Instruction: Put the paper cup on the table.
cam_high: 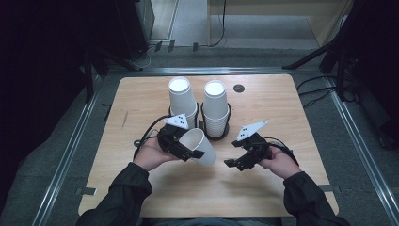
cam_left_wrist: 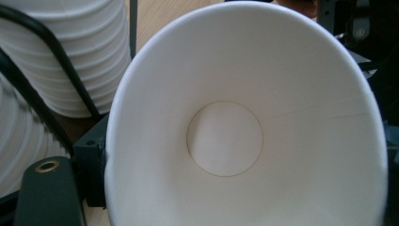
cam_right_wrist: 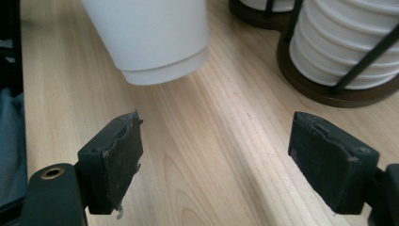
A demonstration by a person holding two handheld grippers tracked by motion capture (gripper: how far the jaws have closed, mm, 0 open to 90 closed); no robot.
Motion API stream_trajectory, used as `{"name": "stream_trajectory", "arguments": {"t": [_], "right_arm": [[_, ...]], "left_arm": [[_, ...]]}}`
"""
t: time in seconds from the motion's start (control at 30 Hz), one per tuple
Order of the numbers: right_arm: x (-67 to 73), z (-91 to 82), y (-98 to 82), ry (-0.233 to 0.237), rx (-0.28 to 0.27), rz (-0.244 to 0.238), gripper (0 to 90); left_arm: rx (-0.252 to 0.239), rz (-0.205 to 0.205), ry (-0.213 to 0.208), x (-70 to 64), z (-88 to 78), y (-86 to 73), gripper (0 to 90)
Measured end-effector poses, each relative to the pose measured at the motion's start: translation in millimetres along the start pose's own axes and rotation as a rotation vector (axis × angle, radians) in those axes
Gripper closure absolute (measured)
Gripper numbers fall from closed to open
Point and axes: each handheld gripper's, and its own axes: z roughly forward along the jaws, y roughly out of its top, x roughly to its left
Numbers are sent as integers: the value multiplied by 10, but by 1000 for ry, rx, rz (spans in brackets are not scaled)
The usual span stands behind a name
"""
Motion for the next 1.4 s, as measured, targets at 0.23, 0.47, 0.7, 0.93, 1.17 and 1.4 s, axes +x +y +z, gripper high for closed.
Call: {"name": "stream_trajectory", "arguments": {"t": [0.23,0.47,0.7,0.93,1.17,1.4], "right_arm": [[-37,-80,-22,-35,-22,11,181],[-90,-106,-6,-41,-30,11,182],[-157,-70,32,-47,-22,10,182],[-198,-55,55,-38,-21,13,182],[-273,-71,71,-57,-25,18,182],[-314,-34,79,-54,-13,14,182]], "left_arm": [[-11,-35,34,29,-122,-79,146],[-16,-57,46,54,-211,-140,144],[-10,-64,61,37,-295,-189,144],[-7,-88,82,65,-373,-260,139],[-11,-115,121,127,-495,-345,140],[-31,-145,139,206,-597,-400,139]]}}
